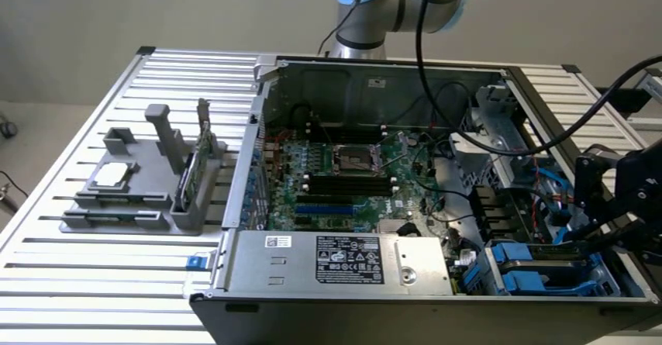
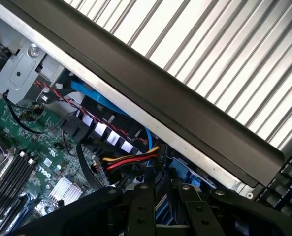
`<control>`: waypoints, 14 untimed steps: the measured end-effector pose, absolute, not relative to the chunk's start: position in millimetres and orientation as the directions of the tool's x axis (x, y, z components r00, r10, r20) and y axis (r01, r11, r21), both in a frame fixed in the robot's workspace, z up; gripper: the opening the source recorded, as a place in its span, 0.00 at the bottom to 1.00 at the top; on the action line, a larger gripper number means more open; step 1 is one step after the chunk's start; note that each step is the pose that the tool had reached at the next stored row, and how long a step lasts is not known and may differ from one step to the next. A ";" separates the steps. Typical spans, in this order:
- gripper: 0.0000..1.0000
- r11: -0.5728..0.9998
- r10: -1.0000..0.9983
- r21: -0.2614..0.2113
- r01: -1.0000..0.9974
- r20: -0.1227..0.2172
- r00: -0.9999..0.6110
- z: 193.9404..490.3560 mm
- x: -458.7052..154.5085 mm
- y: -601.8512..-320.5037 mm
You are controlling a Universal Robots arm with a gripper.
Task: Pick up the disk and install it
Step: 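Insert the first disk wire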
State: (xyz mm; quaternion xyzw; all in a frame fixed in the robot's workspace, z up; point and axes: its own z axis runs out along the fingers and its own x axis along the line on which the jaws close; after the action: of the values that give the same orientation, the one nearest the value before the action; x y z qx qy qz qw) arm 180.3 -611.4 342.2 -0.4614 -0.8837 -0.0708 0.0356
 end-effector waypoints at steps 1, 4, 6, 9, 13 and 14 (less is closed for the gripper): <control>0.24 0.563 0.811 0.093 0.821 0.129 -0.571 341.7 180.6 -611.4; 0.24 0.559 0.812 0.096 0.823 0.134 -0.568 339.8 181.9 -611.4; 0.24 0.557 0.813 0.097 0.825 0.137 -0.565 338.9 182.9 -611.3; 0.24 0.553 0.815 0.098 0.827 0.141 -0.562 338.2 183.6 -611.1; 0.24 0.548 0.818 0.097 0.830 0.143 -0.557 337.8 183.8 -609.6; 0.24 0.547 0.819 0.097 0.831 0.143 -0.556 337.9 183.8 -609.2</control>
State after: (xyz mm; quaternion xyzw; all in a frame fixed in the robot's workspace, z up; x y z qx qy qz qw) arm 183.8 -609.2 337.9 -0.4696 -0.8786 -0.0766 0.0404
